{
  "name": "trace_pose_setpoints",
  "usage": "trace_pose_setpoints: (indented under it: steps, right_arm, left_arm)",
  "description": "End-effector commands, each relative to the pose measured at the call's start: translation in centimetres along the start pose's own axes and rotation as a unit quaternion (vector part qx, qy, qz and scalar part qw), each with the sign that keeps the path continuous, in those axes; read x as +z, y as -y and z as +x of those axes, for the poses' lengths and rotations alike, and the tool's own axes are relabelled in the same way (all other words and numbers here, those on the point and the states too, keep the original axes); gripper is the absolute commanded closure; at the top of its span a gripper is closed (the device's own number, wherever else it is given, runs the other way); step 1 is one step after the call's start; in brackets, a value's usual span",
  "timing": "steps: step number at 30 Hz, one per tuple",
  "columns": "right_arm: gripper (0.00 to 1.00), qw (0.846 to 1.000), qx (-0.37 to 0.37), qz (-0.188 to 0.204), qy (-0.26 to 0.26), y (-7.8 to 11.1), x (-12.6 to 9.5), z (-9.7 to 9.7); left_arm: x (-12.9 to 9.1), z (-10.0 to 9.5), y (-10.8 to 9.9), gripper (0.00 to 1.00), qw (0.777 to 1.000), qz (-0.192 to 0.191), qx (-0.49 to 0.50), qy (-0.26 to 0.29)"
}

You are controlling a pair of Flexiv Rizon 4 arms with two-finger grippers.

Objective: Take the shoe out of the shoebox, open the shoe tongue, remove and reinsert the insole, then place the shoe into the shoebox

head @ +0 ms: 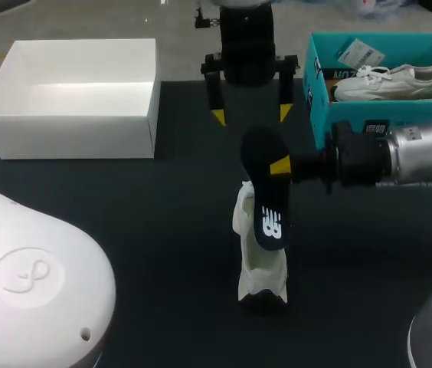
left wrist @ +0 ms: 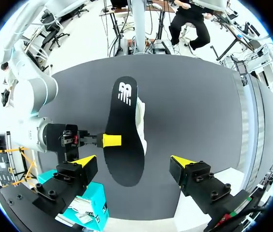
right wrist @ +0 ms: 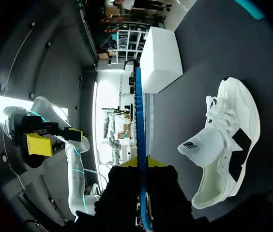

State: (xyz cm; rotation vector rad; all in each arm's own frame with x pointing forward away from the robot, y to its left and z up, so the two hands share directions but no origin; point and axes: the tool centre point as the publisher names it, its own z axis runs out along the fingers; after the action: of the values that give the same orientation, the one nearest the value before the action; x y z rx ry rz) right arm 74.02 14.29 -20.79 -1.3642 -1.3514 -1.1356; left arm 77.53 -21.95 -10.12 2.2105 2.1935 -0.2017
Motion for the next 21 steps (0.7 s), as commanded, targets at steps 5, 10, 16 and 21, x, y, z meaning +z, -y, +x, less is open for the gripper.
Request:
trace_pose_setpoints:
  steps: [5, 10, 16, 21]
  right_arm:
    - [1.00, 1.000, -0.001, -0.001, -0.003, 0.84, 0.26, 0.16]
    - [1.00, 1.000, -0.003, 0.001, -0.003, 0.93, 0.24, 0.30]
    - [1.00, 1.000, -0.005, -0.003, -0.005, 0.93, -0.01, 0.36]
    - [1.00, 1.000, -0.002, -0.005, -0.011, 1.01, 0.22, 0.18]
  left_arm:
    - [-0.22, 0.15, 0.58, 0.00, 1.000, -0.013, -0.003, -0.013]
    - [-0.24, 0.16, 0.78, 0.00, 1.000, -0.013, -0.007, -0.009]
    - [-0.52, -0.01, 1.24, 0.00, 1.000, -0.026, -0.006, -0.014]
    - [0.02, -0.14, 1.25, 0.00, 0.999, -0.030, -0.008, -0.024]
